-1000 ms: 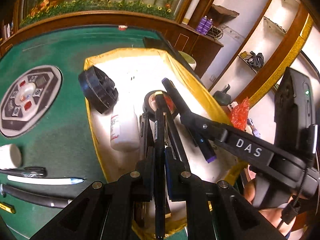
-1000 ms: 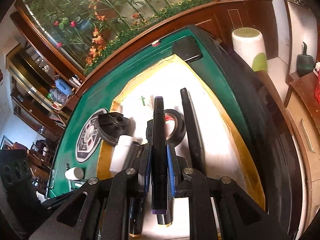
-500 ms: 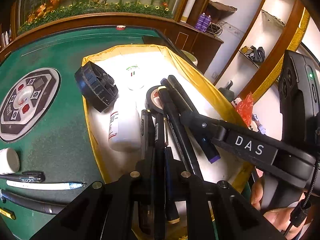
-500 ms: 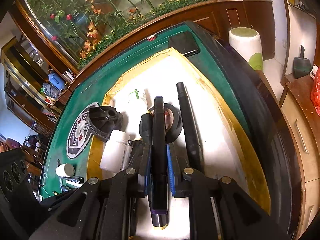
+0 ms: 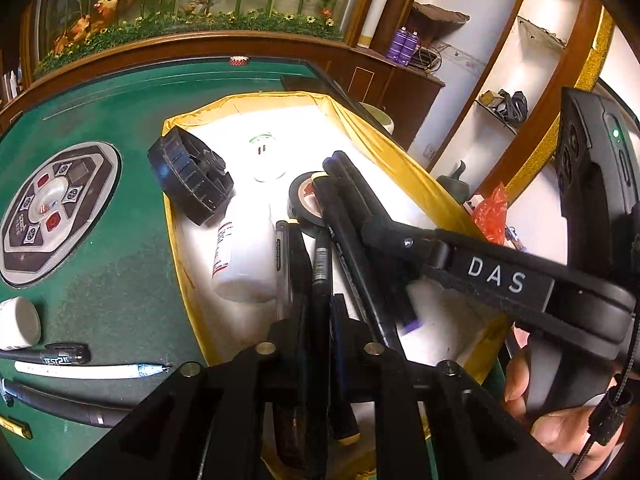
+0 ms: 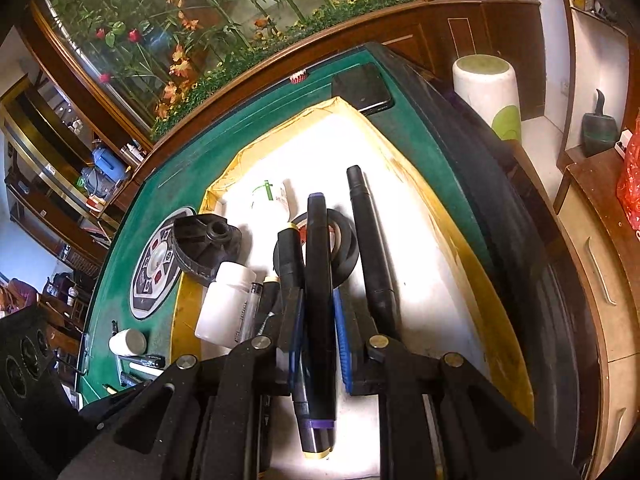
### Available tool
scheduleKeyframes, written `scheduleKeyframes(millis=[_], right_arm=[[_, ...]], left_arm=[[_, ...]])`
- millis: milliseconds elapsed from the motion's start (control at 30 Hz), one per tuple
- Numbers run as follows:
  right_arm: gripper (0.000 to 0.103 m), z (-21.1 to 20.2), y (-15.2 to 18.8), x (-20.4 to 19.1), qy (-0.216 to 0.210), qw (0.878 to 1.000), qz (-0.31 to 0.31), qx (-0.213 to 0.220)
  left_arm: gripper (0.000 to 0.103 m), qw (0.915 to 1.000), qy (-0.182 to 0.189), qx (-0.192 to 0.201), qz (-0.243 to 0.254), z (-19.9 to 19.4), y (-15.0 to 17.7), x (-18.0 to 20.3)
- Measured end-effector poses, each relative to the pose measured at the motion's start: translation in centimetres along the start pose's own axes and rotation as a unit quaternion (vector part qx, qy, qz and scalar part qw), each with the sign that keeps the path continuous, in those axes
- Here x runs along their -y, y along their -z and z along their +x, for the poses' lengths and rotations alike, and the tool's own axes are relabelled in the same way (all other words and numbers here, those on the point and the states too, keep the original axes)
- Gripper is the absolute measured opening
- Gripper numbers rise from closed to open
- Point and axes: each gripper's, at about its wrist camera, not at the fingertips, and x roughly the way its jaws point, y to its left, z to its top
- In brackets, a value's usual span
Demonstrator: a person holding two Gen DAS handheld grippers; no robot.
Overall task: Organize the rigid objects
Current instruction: 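Lower the pen and marker into the tray and open both tools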
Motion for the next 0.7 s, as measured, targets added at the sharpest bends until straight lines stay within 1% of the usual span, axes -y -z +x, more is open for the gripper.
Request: scheduleKeyframes(millis=[33, 100, 167, 467, 600, 700], right_arm=[[0.015, -0.1, 0.0, 0.0, 0.0, 1.0, -0.001, 0.002], [0.015, -0.3, 0.1, 0.0, -0.001, 1.0, 0.0, 0.004], [0.015, -0.4, 0.0, 0.1, 0.0, 1.0, 0.001, 0.009], [0.016, -1.6, -0.1, -0.2, -0.004, 1.0, -0.004, 0.03], [0.016, -1.8, -0.1, -0.3, -0.01, 0.999, -0.003, 0.033], [0.016, -1.9, -0.1, -0.4, -0.012, 0.999, -0.005, 0.035]], left_arm=[[0.023, 1.0, -0.002, 0.003, 0.002, -0.1, 0.0, 0.1], [0.036, 0.9999, -0.008, 0.01, 0.004, -0.4, 0.1, 0.2], [0.041, 0.9998, -0.011, 0.018, 0.006, -0.8, 0.1, 0.2], [0.049, 0.9996, -0.011, 0.025, 0.006, -3.4, 0.9, 0.3], [0.058, 0.9992, -0.016, 0.033, 0.013, -4.8, 1.4, 0.4], [0.058, 0.9989, -0.019, 0.039, 0.014, -5.8, 1.9, 0.2]])
